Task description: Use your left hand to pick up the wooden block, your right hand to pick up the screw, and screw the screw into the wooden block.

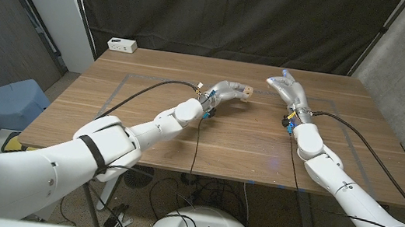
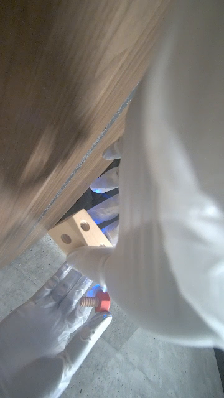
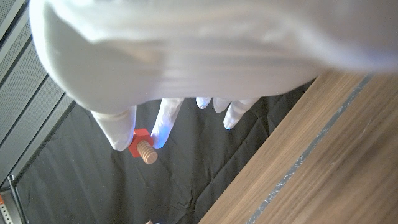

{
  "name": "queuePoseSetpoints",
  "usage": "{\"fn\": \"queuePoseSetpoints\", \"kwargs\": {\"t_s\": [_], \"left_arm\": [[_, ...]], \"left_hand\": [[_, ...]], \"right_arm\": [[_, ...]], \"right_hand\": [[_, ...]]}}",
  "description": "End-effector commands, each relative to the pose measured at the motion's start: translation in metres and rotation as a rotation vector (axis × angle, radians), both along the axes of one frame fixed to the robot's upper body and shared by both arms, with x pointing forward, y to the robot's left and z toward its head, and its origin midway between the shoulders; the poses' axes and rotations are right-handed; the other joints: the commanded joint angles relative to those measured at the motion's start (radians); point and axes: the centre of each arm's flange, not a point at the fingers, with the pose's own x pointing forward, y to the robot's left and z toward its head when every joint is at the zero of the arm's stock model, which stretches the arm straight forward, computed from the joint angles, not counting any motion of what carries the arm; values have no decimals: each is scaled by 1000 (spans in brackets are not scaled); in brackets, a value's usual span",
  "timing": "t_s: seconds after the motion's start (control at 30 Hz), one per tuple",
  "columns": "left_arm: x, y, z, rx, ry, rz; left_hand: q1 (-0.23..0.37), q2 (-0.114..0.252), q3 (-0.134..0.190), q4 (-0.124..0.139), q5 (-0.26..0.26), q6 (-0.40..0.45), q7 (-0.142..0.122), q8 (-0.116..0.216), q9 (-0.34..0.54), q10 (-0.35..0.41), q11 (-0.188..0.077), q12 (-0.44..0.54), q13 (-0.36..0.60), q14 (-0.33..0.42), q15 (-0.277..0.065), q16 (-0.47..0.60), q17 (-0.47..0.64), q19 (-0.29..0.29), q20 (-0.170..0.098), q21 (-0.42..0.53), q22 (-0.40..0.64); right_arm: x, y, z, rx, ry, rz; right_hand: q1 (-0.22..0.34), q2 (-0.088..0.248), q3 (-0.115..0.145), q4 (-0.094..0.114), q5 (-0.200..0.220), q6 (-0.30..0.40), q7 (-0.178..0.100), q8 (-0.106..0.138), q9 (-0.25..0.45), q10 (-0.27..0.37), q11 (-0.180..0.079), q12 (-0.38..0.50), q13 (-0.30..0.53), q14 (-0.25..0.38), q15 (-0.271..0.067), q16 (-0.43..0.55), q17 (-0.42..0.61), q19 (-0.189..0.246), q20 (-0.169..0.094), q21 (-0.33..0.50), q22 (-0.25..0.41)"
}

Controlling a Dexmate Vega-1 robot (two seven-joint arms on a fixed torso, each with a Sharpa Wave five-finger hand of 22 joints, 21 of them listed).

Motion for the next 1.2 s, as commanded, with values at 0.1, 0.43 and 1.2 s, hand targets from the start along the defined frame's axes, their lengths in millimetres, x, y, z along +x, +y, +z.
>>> {"fn": "queuePoseSetpoints", "kwargs": {"t_s": [0.1, 0.43, 1.2], "left_arm": [[4, -4, 3, -28, 29, 6], [8, -12, 4, -47, 75, 17], [13, -33, 4, -65, 178, 27]], "left_hand": [[-3, 2, 6, 3, 5, 5, 0, 3, 1, -6, 3, 4, 0, 6, -80, -2, 1, 4, 1, 2, 3], [-5, 2, 6, 3, 5, 3, 0, 3, 1, -10, 3, 4, 0, 5, -77, -2, 1, 2, 2, 1, 3], [-9, 3, 7, 4, 5, 0, 0, 2, 1, -11, 3, 4, 0, 4, -76, -2, 1, -1, 1, 1, 3]], "right_arm": [[3, 20, -1, 125, -17, -28], [10, 36, -4, 189, -25, -29], [22, 51, -12, 289, -53, -39]], "right_hand": [[5, 7, 4, 0, -3, 5, 3, 5, 2, 9, 3, -3, 2, 13, 1, 4, 2, 7, 1, 2, 6], [5, 9, 5, 0, -5, 4, 5, 5, 1, 9, 4, -5, 2, 12, 0, 3, 2, 6, 1, 1, 6], [6, 13, 5, 0, -8, 6, 2, 8, -1, 6, 2, -10, 2, 5, -3, -3, 1, -9, 1, -5, 6]]}}
